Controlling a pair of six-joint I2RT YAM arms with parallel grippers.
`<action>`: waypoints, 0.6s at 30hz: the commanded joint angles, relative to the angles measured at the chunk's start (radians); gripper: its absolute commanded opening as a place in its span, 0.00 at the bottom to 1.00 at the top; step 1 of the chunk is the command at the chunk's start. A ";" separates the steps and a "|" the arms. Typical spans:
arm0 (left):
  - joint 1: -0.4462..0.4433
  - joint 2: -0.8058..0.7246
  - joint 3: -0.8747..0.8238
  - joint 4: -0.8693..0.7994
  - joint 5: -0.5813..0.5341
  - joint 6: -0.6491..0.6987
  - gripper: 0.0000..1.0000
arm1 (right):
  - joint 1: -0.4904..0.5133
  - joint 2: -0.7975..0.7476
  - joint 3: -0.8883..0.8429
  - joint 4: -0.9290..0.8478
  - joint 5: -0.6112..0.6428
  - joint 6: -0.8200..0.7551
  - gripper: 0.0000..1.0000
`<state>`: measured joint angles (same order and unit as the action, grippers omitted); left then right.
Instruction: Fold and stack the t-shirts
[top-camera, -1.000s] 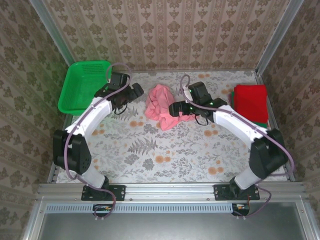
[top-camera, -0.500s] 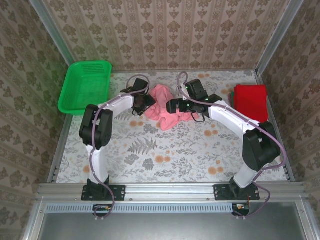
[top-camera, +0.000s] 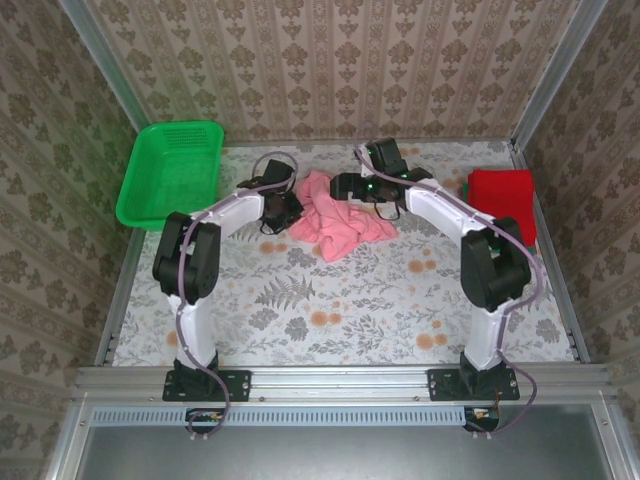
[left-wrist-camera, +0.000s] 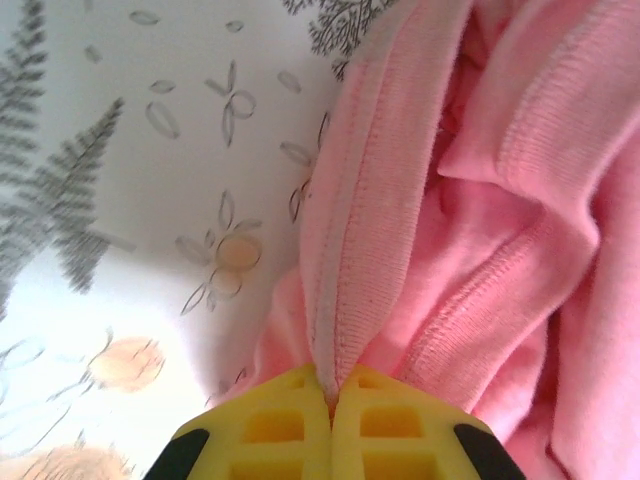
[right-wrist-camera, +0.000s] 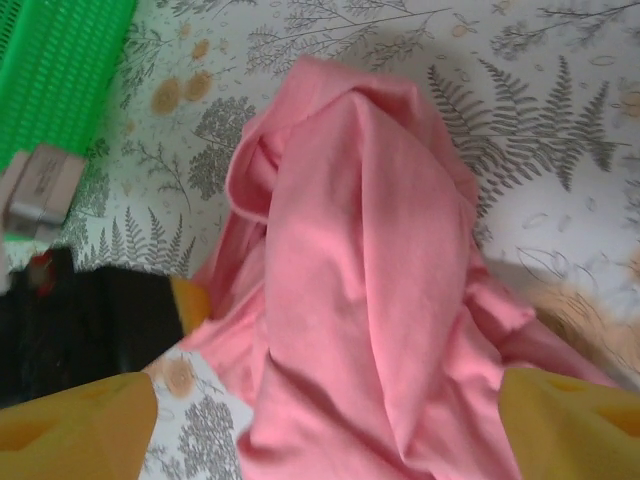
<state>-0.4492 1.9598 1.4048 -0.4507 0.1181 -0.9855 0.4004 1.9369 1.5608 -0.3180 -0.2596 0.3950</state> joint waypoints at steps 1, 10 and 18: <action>0.005 -0.079 -0.049 0.014 0.022 0.022 0.00 | 0.024 0.090 0.079 -0.036 -0.023 0.021 0.81; 0.011 -0.125 -0.086 0.020 0.020 0.031 0.00 | 0.048 0.322 0.293 -0.132 0.006 -0.028 0.60; 0.054 -0.182 -0.109 0.012 0.019 0.078 0.00 | 0.008 0.314 0.388 -0.163 0.016 -0.060 0.00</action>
<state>-0.4152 1.8309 1.2999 -0.4259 0.1352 -0.9558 0.4370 2.3104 1.8973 -0.4572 -0.2581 0.3466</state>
